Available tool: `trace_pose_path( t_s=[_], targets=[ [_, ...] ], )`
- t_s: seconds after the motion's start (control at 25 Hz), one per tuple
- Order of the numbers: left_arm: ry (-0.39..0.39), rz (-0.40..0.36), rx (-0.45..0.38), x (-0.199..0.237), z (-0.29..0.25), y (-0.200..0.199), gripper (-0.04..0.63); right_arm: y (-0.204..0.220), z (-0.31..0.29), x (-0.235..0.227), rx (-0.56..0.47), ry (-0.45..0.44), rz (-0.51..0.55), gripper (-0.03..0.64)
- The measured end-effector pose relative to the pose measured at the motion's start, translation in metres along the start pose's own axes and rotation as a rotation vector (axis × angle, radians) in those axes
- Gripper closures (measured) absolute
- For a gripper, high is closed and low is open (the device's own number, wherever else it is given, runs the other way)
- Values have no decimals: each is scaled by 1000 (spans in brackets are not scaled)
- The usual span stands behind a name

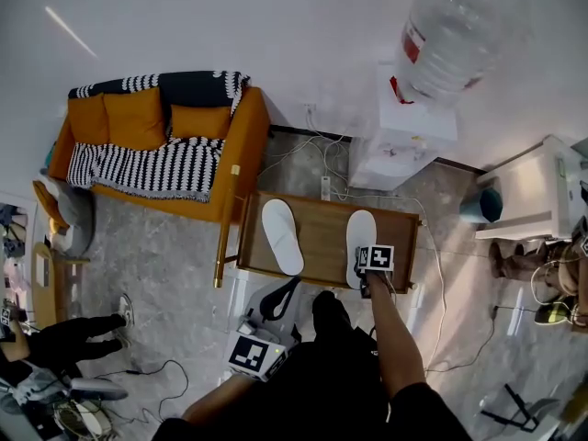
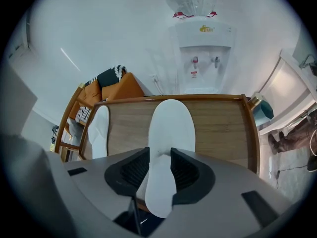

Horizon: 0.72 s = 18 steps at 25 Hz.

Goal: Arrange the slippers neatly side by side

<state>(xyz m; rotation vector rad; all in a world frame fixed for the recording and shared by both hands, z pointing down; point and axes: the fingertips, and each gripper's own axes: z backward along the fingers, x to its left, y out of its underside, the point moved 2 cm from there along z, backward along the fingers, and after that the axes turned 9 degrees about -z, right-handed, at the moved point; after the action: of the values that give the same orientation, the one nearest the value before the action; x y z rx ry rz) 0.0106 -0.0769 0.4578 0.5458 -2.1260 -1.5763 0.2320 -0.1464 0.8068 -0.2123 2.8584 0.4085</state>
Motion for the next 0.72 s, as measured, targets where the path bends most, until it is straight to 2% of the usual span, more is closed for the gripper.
trace_pose_path(
  t_s=[0.12,0.24,0.44,0.72],
  targets=[
    [4,8,-44,-1,2,-4,578,-2,6,1,-12,1,2,486],
    [-2,11,-40,0,6,-5,578,-3,18,5,-29,-7,12,479],
    [-12,14,-34,4,15,-2,578,-13,53,23,-139,-30,62,480],
    [-32,23,-64,13,24,-5,578,-24,102,64,-341,-84,180,578]
  ],
)
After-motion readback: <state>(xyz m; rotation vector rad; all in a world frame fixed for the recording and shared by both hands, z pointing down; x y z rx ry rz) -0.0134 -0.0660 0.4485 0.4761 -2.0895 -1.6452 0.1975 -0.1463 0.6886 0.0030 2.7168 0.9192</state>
